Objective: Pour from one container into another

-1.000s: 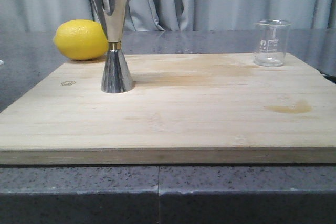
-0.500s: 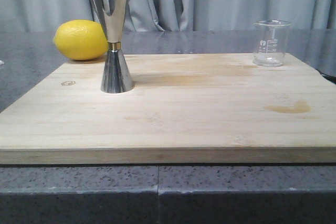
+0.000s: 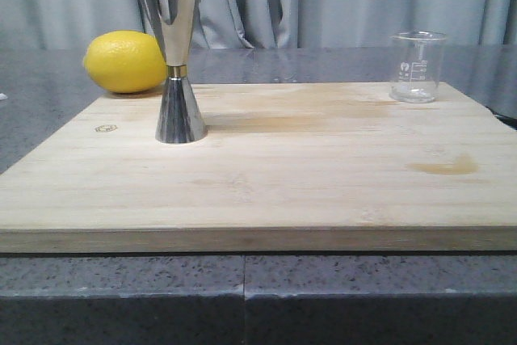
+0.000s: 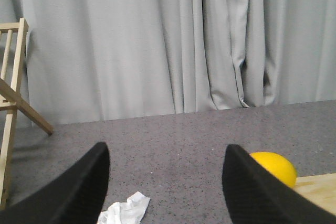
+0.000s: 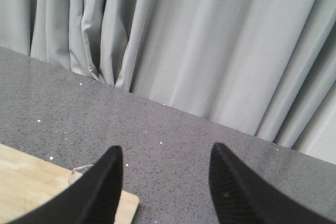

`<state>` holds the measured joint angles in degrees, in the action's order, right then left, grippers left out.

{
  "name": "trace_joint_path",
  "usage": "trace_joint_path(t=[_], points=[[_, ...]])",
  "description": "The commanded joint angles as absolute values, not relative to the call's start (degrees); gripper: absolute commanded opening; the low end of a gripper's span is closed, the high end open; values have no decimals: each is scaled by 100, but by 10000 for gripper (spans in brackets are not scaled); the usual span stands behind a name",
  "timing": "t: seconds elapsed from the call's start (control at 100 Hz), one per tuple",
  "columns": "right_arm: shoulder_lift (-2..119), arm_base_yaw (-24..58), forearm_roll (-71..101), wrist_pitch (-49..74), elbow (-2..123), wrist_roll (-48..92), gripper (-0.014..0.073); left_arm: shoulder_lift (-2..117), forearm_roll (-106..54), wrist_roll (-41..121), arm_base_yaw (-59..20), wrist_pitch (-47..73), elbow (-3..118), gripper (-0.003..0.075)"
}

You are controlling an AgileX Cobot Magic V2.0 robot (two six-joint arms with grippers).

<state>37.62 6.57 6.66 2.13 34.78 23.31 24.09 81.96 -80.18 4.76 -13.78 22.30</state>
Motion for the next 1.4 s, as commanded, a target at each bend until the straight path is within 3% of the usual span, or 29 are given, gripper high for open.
trace_joint_path(t=[0.0,0.15,0.44,0.76,0.96,1.39], points=[[3407,618,621,220,3700,2398,301,2121,7777,-8092,478,-1418,2091,393],[2732,618,589,812,3700,2398,300,1681,7742,-8195,478,-1439,1644,333],[1750,606,382,2124,3605,2398,283,1441,7763,-8230,478,-1795,1288,313],[1172,606,382,2165,3302,2398,-72,1441,8092,-8230,478,-1987,1261,103],[1172,606,382,2169,3302,2398,-71,1441,8105,-8230,478,-1996,1261,-20],[601,606,382,2258,2819,2398,-71,1441,8105,-8230,478,-2405,1038,-19]])
